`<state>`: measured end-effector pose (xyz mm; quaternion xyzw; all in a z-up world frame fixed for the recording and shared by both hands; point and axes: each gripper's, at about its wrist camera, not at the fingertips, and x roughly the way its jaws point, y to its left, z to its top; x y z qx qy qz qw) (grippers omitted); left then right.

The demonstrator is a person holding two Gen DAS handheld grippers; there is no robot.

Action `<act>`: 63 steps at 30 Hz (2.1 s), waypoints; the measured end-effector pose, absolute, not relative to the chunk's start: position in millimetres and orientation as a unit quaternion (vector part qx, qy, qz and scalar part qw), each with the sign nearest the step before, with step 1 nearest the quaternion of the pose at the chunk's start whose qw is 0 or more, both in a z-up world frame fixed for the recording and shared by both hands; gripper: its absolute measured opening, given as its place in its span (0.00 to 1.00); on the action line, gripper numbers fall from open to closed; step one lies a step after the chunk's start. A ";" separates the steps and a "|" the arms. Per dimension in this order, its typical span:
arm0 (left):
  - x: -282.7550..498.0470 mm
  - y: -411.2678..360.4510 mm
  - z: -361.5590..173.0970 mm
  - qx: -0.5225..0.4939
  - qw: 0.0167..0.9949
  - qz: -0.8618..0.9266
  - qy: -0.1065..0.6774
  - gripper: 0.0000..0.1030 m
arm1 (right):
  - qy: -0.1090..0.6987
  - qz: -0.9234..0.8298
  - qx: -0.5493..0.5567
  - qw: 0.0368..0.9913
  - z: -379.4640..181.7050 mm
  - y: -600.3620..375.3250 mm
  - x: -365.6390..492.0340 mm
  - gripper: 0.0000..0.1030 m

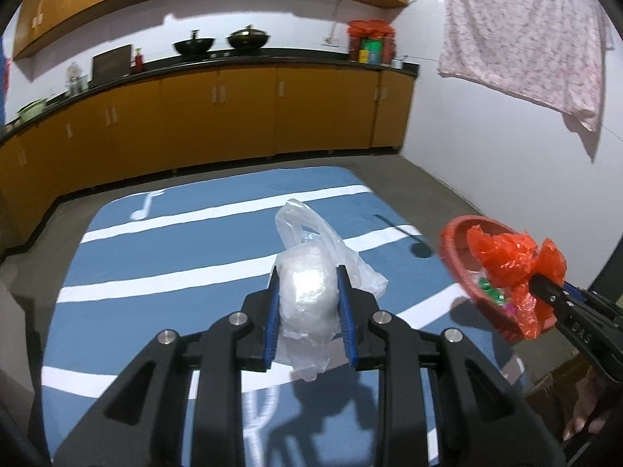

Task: Collect trash
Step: 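Carry the white bag in the left tool and red bag in the right tool to the basket, then open both tools to drop the white and red bags into the basket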

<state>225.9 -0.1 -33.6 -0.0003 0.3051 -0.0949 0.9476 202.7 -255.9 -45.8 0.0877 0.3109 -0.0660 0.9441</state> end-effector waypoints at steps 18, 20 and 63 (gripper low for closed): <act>244.0 -126.2 -30.0 0.007 0.924 -0.226 0.308 0.26 | 0.283 -0.174 0.183 0.925 -43.4 -358.0 191.2 0.22; 248.3 -143.2 -30.0 0.008 0.920 -0.243 0.307 0.26 | 0.281 -0.180 0.191 0.923 -46.4 -364.2 192.0 0.22; 151.4 -25.0 -9.5 0.012 0.969 -0.089 0.229 0.96 | 0.174 -0.209 0.014 0.962 -13.0 -271.9 85.9 0.98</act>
